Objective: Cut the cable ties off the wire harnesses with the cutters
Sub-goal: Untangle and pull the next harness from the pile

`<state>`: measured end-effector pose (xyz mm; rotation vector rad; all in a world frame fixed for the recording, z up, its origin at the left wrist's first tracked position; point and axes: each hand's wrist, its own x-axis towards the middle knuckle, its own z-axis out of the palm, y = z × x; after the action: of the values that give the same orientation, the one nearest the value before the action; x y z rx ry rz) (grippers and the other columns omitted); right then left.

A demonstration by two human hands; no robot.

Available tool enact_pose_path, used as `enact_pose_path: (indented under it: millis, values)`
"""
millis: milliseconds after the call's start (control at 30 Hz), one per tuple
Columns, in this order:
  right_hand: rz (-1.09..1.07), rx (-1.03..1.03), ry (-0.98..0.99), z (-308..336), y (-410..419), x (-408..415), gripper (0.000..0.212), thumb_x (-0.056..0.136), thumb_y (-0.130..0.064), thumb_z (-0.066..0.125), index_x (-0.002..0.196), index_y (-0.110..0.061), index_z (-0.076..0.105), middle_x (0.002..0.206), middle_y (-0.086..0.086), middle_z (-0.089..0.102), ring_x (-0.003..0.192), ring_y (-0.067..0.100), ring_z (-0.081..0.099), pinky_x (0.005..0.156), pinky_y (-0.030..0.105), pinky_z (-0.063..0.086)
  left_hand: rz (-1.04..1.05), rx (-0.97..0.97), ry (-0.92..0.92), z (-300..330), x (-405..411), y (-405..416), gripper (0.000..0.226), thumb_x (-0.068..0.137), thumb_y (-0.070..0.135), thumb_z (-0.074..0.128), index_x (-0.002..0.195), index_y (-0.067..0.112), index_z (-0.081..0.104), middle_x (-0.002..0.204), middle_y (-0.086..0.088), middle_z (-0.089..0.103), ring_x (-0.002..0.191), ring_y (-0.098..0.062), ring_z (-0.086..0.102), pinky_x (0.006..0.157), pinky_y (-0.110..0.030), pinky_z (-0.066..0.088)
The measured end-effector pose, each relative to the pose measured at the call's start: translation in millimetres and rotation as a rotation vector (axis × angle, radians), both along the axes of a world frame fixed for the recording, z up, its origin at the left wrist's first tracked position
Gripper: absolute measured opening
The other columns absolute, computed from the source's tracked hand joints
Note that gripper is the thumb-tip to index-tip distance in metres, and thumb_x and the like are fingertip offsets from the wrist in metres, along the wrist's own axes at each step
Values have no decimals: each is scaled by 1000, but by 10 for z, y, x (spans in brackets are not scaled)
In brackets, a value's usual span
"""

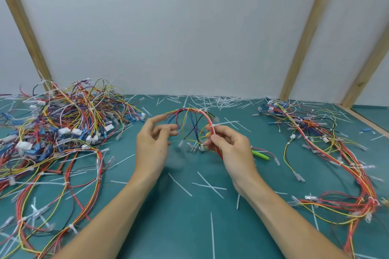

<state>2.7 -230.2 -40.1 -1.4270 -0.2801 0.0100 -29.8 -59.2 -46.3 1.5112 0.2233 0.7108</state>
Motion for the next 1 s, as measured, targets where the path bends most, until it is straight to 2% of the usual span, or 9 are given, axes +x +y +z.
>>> enact_pose_path:
  millis: [133, 233, 367, 500, 633, 700, 800, 900, 1000]
  values:
    - [41, -71, -91, 38, 16, -54, 28, 89, -7, 51, 101, -22, 71, 97, 3, 71, 94, 17, 68, 90, 30, 55, -90, 178, -35, 7, -60, -90, 13, 97, 13, 62, 94, 18, 73, 76, 0, 73, 64, -7, 62, 57, -11, 42]
    - [37, -361, -376, 0, 44, -159, 46, 84, -8, 42, 118, -29, 63, 118, -2, 64, 114, 4, 59, 100, 17, 42, -228, 220, -29, -3, -89, -210, 8, 95, 17, 67, 98, 19, 75, 80, 3, 75, 65, -5, 63, 58, -9, 43]
    - [150, -505, -475, -72, 88, -183, 61, 78, 1, 38, 132, -17, 60, 134, -4, 54, 131, 5, 48, 112, 15, 32, -200, 149, -18, -10, -88, -210, 7, 88, 24, 75, 92, 19, 72, 81, 1, 76, 65, -8, 66, 56, -11, 45]
    - [153, -591, -500, -86, 59, -183, 65, 83, 4, 44, 143, -17, 59, 145, -8, 54, 137, 1, 44, 117, 19, 31, -148, 101, 62, -32, -61, -151, 12, 92, 25, 71, 87, 14, 73, 78, 0, 76, 62, -9, 67, 50, -17, 44]
    - [-76, -618, -626, -64, 16, -148, 51, 86, 0, 58, 132, -20, 68, 136, -7, 63, 132, 6, 50, 115, 23, 35, -71, 106, 123, -57, -29, -138, 17, 98, 25, 63, 85, 14, 66, 79, 3, 76, 69, -12, 73, 54, -25, 47]
    - [-160, -691, -673, -53, -28, -97, 49, 86, -7, 65, 133, -21, 65, 135, -8, 62, 129, 12, 51, 113, 32, 39, -33, 81, 112, -46, -19, -131, 17, 100, 23, 58, 86, 14, 61, 75, 6, 75, 71, -12, 74, 51, -24, 49]
    - [-215, -915, -623, -65, -98, -30, 65, 85, -21, 72, 146, -23, 51, 146, -5, 52, 137, 18, 42, 115, 40, 34, 34, 22, 25, -2, -7, -81, 17, 101, 14, 55, 84, 14, 58, 68, 5, 73, 72, -11, 74, 50, -21, 52]
    - [-304, -1103, -494, -82, -195, 56, 90, 83, -35, 76, 158, -22, 27, 158, -2, 36, 146, 22, 29, 118, 41, 30, 139, 7, -81, 23, 7, -20, 20, 98, 8, 59, 80, 16, 58, 72, -1, 68, 70, -8, 69, 56, -20, 56]
    - [-313, -1267, -275, -55, -317, 157, 110, 78, -57, 77, 160, -22, 13, 154, 2, 34, 143, 24, 35, 109, 44, 36, 167, -33, -180, 38, 10, 38, 11, 100, 10, 58, 90, 13, 58, 79, -2, 70, 69, -4, 67, 64, -22, 59]
